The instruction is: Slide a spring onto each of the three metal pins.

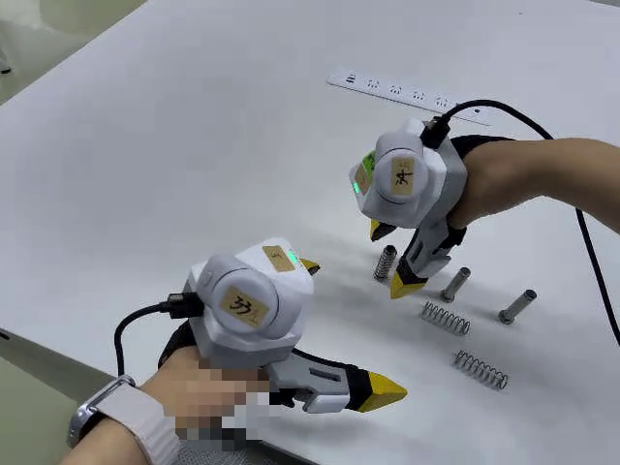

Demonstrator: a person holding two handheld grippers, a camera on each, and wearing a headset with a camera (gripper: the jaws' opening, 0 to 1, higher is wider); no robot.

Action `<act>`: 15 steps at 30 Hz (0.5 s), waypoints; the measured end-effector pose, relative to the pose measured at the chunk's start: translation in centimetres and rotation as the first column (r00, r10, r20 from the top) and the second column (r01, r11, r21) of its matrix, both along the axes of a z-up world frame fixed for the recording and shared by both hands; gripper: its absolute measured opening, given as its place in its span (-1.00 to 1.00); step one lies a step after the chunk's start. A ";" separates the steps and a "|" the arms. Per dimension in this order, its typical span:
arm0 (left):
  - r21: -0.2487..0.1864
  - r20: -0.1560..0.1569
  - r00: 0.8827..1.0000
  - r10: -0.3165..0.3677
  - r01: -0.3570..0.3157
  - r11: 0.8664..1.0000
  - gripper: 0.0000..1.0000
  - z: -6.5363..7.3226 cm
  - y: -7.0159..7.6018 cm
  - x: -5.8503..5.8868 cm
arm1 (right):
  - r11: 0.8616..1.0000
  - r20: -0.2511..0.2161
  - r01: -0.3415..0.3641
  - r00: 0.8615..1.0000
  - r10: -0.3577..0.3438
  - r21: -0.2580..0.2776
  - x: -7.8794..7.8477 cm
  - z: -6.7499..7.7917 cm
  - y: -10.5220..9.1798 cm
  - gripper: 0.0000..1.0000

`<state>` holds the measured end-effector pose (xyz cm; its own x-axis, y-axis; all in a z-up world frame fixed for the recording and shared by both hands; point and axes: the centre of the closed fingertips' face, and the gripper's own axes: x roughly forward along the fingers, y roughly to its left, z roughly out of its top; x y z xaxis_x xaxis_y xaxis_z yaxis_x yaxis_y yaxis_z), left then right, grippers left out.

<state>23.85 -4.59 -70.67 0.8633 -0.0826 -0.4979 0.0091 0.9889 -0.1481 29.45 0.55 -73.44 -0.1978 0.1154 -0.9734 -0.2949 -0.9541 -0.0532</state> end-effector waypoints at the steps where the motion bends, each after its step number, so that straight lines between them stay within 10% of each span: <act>1: 0.003 0.001 1.000 0.001 -0.001 1.000 1.00 0.0 0.0 0.0 | 1.000 -0.004 0.002 1.000 -0.002 0.011 0.0 0.0 0.1 0.32; 8: 0.007 0.002 1.000 0.003 -0.003 1.000 1.00 0.0 0.1 0.0 | 0.992 -0.096 0.105 0.991 -0.098 0.073 -0.6 0.8 0.2 0.98; 15: 0.004 -0.007 1.000 -0.015 0.015 1.000 1.00 -0.3 -0.3 0.0 | 0.983 -0.137 0.151 0.981 -0.137 0.102 -0.2 2.1 -0.5 0.99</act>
